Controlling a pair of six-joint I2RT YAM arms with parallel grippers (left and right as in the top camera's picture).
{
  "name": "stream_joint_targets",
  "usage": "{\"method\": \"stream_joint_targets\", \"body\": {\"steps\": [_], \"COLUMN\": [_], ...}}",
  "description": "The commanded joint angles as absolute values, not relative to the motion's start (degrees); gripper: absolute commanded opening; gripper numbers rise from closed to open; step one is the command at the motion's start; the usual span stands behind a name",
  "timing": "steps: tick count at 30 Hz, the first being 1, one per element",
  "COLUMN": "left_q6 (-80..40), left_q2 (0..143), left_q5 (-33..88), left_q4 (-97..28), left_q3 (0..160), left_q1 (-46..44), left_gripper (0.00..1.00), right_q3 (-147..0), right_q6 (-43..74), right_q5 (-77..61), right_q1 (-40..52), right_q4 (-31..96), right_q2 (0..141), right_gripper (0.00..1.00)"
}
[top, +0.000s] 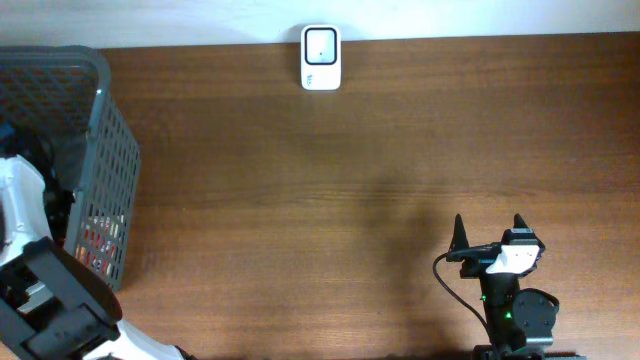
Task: Scan the item barcode
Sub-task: 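Reach left gripper into basket, grasp small orange tissue pack, place on table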
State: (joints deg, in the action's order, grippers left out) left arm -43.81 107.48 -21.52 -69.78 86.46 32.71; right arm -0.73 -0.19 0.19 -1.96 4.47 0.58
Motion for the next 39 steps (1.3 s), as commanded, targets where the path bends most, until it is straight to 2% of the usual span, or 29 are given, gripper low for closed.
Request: {"method": "stream_joint_targets", "body": {"steps": [1, 2, 4, 7, 12, 15, 20, 23, 27, 31, 37, 39], "left_q6": [-44.1, -44.1, -44.1, -44.1, -44.1, -44.07, -42.78, -38.63, -31.51, -31.16, -31.16, -31.16], "left_q2": [107.98, 107.98, 107.94, 107.61, 105.97, 104.49, 101.03, 99.11, 100.2, 104.4, 115.79, 120.57], "left_q5": [-22.28, -22.28, -22.28, -22.28, -21.45, -15.7, 9.1, 15.94, 13.19, 2.15, -11.07, -11.94], "left_q4": [-67.7, -67.68, -67.85, -70.59, -82.26, -87.48, -90.8, -90.89, -90.41, -88.47, -87.64, -86.52], "left_q3": [82.63, 82.52, 82.67, 86.21, 107.66, 122.5, 138.15, 138.54, 137.53, 134.74, 133.21, 133.21], "left_q1": [33.08, 33.06, 33.01, 33.1, 32.99, 32.91, 30.94, 23.31, 5.76, -11.35, -27.2, -31.05], "left_gripper": [0.45, 0.34, 0.18, 0.01, 0.0, 0.0, 0.0, 0.0, 0.0, 0.0, 0.0, 0.0], "right_q3": [-0.32, -0.32, -0.32, -0.32, -0.32, -0.32, -0.32, -0.32, -0.32, -0.32, -0.32, -0.32], "right_q6": [0.01, 0.01, 0.01, 0.01, 0.01, 0.01, 0.01, 0.01, 0.01, 0.01, 0.01, 0.01], "right_q5": [0.56, 0.56, 0.56, 0.56, 0.54, 0.54, 0.56, 0.56, 0.56, 0.56, 0.54, 0.56], "right_q1": [-2.28, -2.28, -2.28, -2.28, -2.28, -2.28, -2.28, -2.28, -2.28, -2.28, -2.28, -2.28], "right_q4": [4.71, 4.71, 4.71, 4.71, 4.71, 4.71, 4.71, 4.71, 4.71, 4.71, 4.71, 4.71], "right_q2": [0.21, 0.21, 0.21, 0.21, 0.21, 0.21, 0.21, 0.21, 0.21, 0.21, 0.21, 0.21], "right_gripper": [0.98, 0.99, 0.98, 0.98, 0.99, 0.98, 0.98, 0.98, 0.98, 0.98, 0.99, 0.98]}}
